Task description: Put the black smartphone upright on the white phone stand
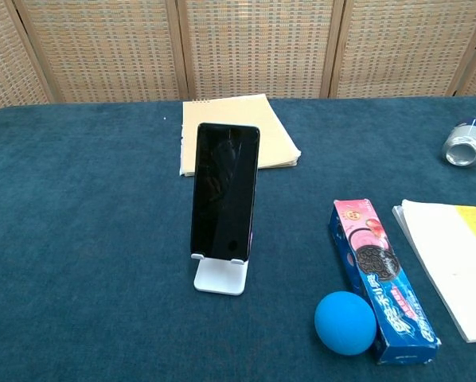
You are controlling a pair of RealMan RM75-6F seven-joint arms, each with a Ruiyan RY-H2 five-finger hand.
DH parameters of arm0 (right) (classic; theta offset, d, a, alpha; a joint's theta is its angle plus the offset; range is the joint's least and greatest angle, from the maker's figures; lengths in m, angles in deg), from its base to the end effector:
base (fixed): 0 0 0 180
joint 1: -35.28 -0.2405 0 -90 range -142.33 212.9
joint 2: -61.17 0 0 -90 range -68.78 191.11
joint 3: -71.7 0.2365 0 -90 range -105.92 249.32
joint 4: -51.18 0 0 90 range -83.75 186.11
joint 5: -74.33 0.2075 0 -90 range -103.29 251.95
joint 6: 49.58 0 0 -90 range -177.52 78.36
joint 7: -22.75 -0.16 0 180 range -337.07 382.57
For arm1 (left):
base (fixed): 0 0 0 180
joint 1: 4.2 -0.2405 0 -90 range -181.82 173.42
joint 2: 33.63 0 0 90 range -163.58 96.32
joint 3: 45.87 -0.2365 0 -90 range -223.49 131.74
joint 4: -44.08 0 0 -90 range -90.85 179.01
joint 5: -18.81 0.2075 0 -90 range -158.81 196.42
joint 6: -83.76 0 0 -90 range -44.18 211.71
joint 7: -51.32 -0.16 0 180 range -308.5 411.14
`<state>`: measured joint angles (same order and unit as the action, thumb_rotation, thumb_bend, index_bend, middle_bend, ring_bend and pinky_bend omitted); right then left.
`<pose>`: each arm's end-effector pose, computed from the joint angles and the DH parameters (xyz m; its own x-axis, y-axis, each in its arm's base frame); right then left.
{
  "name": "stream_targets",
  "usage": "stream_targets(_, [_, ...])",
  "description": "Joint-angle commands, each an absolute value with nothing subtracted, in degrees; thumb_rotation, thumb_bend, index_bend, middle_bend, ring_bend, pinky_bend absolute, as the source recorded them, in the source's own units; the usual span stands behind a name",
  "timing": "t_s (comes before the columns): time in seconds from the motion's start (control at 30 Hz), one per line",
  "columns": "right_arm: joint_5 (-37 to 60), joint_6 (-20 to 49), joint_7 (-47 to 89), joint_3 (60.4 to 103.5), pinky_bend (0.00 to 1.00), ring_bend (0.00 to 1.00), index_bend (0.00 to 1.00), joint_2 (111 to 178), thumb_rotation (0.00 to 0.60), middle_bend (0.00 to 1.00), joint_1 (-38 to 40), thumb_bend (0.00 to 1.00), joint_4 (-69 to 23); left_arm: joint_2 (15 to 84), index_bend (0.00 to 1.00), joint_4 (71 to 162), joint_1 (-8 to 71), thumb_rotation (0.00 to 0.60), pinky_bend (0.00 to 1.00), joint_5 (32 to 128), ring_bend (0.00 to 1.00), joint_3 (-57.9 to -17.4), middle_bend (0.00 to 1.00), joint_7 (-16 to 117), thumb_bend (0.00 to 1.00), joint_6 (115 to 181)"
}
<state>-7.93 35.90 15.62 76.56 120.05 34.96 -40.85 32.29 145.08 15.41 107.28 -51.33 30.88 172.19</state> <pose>-0.3199 -0.1780 0.1930 0.3649 0.0248 0.9307 -0.9249 0.1242 0.3594 -0.2112 0.2231 0.1186 0.5596 -0.0628 0.8264 0.7849 -0.2799 -0.5527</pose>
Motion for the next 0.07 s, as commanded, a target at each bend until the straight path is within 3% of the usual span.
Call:
stream_targets(0.03, [-8.1,36.2,16.0,76.6,0.00,0.00,0.05,120.1,0.600,0.00,35.0,0.00,-41.1,30.9,0.00,142.8,11.1,0.600,0.00,105.6,0.00,-52.9,0.00,36.3,0.00,174.8])
stream_targets(0.07, [-8.1,36.3,16.1,76.6,0.00,0.00,0.05,120.1,0.600,0.00,35.0,0.00,-41.1,30.9,0.00,142.3,10.6,0.600,0.00,105.6,0.00,-52.8,0.00,37.1,0.00,175.0])
